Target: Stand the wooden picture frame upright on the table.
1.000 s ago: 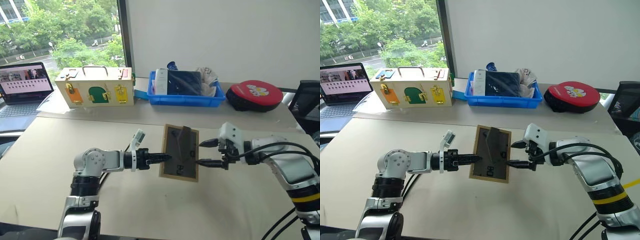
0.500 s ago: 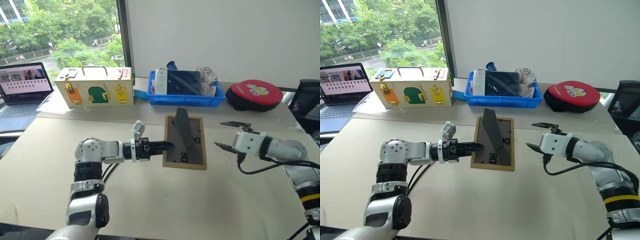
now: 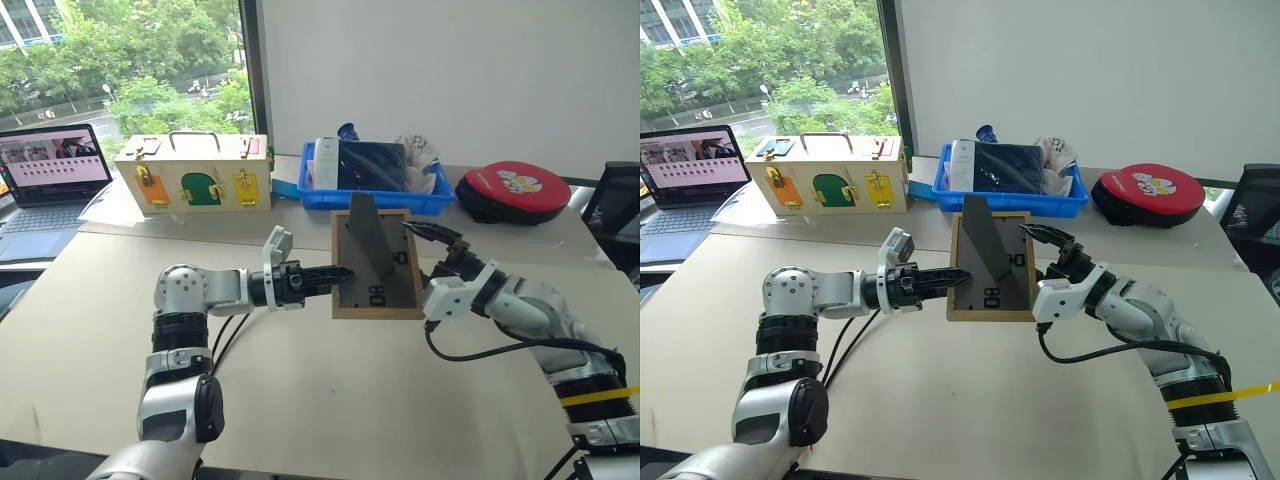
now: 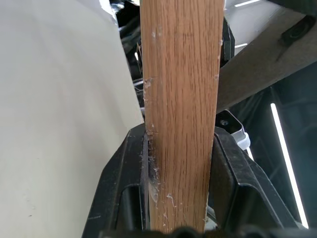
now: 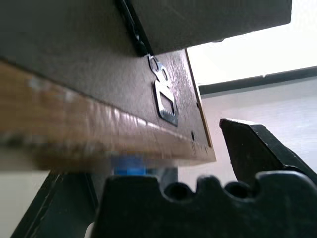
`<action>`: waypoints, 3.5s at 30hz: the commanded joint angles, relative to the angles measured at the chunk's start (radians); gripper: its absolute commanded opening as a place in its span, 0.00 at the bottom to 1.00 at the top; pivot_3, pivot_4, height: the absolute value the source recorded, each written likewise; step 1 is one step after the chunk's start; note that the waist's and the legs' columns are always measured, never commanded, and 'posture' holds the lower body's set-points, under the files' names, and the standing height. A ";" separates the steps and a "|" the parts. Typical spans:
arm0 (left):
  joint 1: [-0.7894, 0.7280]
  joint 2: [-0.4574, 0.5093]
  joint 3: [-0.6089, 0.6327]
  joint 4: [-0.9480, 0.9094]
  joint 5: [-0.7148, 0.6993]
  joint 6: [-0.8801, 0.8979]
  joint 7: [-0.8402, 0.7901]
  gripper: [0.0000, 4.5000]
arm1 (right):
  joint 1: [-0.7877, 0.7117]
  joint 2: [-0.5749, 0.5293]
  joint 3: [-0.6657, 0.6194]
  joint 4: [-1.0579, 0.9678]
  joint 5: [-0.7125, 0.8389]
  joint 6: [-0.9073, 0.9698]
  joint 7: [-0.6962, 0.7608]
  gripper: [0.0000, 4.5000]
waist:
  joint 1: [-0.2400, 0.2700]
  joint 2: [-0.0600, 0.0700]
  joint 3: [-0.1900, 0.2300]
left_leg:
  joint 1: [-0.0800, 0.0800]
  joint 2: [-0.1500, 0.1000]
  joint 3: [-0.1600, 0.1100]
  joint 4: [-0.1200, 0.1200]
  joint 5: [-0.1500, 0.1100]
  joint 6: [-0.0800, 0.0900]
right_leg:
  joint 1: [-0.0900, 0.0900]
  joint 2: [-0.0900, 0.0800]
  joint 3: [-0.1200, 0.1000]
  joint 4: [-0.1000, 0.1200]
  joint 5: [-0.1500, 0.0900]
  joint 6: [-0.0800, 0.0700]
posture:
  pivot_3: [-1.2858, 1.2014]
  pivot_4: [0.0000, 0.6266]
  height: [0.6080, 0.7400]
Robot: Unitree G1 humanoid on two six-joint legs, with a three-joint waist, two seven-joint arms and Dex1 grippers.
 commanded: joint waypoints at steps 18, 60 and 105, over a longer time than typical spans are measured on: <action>0.081 0.082 -0.194 -0.194 0.063 -0.121 -0.123 0.64 | -0.028 -0.023 -0.032 -0.026 -0.018 -0.117 -0.118 0.46 | -0.004 0.000 0.000 | 0.001 -0.001 0.000 0.000 0.001 0.000 | 0.000 0.000 0.001 0.003 0.000 0.000 | 0.52 0.24 1.00; 0.317 0.371 -0.157 -0.578 0.104 -0.627 -0.371 1.00 | -0.581 -0.030 0.070 0.123 1.104 1.838 0.998 0.46 | -0.005 0.003 0.002 | 0.007 0.000 0.000 -0.002 0.000 0.004 | 0.007 0.000 0.000 -0.001 0.000 0.000 | 0.52 0.24 1.00; 0.506 0.363 -0.095 -0.743 -0.071 -0.602 -0.164 1.00 | -0.787 0.116 0.704 0.989 0.939 1.315 1.272 0.46 | -0.032 0.003 0.002 | 0.001 0.000 -0.001 0.000 0.001 0.003 | -0.002 0.000 0.000 0.006 0.000 0.000 | 0.52 0.24 1.00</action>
